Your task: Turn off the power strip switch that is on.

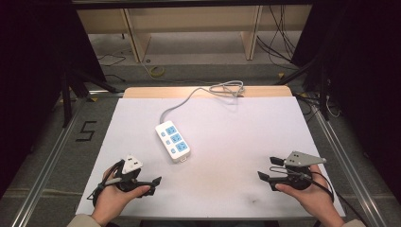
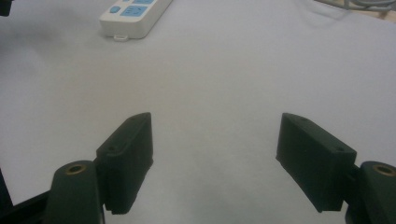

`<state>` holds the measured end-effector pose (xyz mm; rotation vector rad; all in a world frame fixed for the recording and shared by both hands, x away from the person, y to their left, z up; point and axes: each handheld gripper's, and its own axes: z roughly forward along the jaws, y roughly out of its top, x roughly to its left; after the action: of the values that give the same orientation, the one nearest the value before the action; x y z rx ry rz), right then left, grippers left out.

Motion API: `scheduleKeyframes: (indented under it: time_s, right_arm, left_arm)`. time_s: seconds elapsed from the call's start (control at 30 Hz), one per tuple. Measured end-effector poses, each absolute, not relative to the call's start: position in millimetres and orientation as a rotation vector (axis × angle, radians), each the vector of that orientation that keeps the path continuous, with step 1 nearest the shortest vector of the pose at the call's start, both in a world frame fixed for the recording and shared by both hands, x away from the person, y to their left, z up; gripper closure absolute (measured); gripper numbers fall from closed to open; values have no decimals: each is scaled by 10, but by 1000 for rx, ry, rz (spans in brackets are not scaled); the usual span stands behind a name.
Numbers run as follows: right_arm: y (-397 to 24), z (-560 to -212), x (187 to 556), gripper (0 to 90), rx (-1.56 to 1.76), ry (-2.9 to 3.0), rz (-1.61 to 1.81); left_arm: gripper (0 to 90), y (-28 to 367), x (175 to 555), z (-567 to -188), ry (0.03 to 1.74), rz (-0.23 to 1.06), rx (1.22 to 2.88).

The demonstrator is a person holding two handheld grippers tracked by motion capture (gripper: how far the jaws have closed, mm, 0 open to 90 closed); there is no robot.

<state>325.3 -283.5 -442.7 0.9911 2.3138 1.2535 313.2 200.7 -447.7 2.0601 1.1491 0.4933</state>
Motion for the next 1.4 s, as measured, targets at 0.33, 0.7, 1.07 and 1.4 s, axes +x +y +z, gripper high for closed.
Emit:
scheduleKeyframes:
  time_s: [0.33, 0.7, 1.07, 1.4]
  right_arm:
    - [-2814, -4422, 3264, 276, 977, 2322, 1246]
    - [-2807, -4426, 3268, 276, 972, 2324, 1248]
    - [-2781, -4435, 3274, 276, 971, 2333, 1239]
    - [-2770, -4435, 3272, 276, 971, 2332, 1243]
  left_arm:
    - [454, 2027, 3090, -4393, 1152, 548, 1992]
    - [898, 2057, 3098, -4279, 1194, 556, 1990]
    - [899, 1985, 3243, -4233, 1224, 548, 2000]
    - [899, 1994, 3317, -4206, 1240, 545, 1992]
